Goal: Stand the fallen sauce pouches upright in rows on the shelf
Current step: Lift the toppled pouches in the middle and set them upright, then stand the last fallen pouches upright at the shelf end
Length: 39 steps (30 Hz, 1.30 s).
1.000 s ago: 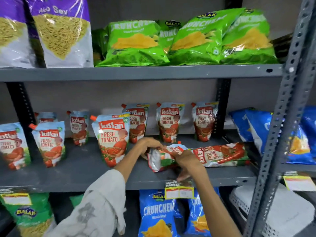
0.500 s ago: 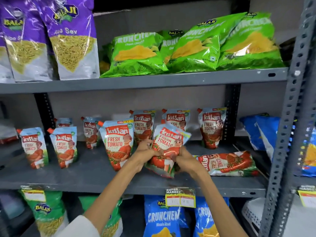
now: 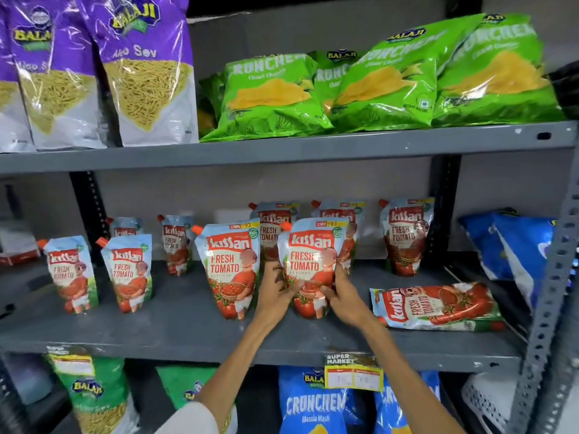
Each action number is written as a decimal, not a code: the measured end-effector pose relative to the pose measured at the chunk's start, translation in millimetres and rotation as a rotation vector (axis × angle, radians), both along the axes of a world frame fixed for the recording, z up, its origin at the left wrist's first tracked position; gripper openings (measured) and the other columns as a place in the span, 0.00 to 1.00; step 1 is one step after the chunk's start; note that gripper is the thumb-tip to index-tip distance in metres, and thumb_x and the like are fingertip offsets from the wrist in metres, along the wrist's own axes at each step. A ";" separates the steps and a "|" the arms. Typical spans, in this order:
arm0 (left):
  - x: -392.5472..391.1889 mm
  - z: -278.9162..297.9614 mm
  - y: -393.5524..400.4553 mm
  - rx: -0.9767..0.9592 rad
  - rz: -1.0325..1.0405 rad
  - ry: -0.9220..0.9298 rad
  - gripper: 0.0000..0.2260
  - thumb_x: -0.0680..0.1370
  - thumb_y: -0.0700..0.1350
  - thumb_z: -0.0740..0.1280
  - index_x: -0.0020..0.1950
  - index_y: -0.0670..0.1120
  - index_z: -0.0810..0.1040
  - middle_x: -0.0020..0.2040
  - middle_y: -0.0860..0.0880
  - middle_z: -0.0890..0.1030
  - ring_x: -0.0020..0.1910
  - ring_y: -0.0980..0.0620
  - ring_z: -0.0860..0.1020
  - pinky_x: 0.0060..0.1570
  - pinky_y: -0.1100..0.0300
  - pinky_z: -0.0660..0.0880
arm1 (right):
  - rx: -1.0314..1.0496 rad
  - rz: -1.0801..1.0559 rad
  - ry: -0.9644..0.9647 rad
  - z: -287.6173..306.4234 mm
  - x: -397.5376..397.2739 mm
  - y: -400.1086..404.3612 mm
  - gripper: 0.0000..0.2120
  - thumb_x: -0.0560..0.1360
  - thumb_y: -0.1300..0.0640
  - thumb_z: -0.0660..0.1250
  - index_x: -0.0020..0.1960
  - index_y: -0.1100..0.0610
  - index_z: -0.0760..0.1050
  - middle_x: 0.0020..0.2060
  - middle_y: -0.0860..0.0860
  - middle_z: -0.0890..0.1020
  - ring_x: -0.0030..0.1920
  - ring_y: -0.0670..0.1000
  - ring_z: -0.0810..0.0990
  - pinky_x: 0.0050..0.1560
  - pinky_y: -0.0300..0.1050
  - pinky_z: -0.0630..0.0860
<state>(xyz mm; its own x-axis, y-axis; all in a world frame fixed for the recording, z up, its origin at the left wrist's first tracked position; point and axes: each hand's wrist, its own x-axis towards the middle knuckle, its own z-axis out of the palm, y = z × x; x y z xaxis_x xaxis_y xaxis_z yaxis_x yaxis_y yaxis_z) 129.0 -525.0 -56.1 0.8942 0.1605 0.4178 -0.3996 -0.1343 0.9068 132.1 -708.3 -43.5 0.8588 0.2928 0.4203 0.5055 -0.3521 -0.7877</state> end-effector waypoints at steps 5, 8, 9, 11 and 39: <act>-14.2 -4.4 -16.5 -0.019 0.080 -0.033 0.27 0.73 0.46 0.77 0.67 0.46 0.68 0.63 0.48 0.79 0.63 0.49 0.79 0.61 0.52 0.79 | 0.008 -0.017 0.052 -2.9 4.0 -5.8 0.30 0.80 0.62 0.64 0.77 0.55 0.54 0.64 0.46 0.72 0.64 0.45 0.72 0.63 0.39 0.69; -38.6 -8.9 -47.7 -0.024 0.384 -0.115 0.29 0.73 0.53 0.76 0.68 0.46 0.68 0.64 0.49 0.75 0.61 0.53 0.76 0.61 0.58 0.74 | -0.096 -0.058 0.062 -0.2 7.4 -23.8 0.22 0.78 0.57 0.67 0.70 0.54 0.65 0.59 0.48 0.79 0.58 0.48 0.78 0.59 0.43 0.73; -48.3 -8.4 -59.6 -0.060 0.466 -0.131 0.27 0.74 0.53 0.74 0.67 0.47 0.68 0.62 0.49 0.74 0.59 0.52 0.75 0.60 0.58 0.74 | -0.146 -0.089 0.054 2.6 10.8 -32.5 0.18 0.78 0.57 0.67 0.66 0.53 0.69 0.56 0.50 0.82 0.56 0.50 0.80 0.57 0.45 0.75; -65.6 -6.2 -87.7 -0.215 0.473 -0.101 0.20 0.78 0.52 0.70 0.64 0.50 0.67 0.56 0.48 0.76 0.53 0.50 0.78 0.52 0.58 0.77 | -0.236 -0.164 0.037 11.4 20.3 -58.3 0.11 0.77 0.59 0.67 0.59 0.55 0.75 0.51 0.53 0.84 0.53 0.54 0.82 0.54 0.47 0.76; -43.9 30.6 -244.6 -0.408 -0.075 0.455 0.10 0.76 0.34 0.71 0.54 0.44 0.80 0.57 0.41 0.85 0.52 0.43 0.84 0.36 0.55 0.84 | -0.028 -0.512 -0.140 41.9 8.3 -210.7 0.03 0.75 0.61 0.70 0.44 0.54 0.77 0.40 0.48 0.82 0.36 0.40 0.78 0.35 0.25 0.71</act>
<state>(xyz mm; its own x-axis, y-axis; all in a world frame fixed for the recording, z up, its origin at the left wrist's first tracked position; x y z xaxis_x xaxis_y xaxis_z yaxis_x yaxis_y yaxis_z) 85.1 -769.6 -25.4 0.9835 0.1569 -0.0903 0.0446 0.2733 0.9609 140.4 -919.0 -1.6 0.8313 -0.1364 0.5389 0.3628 -0.6014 -0.7118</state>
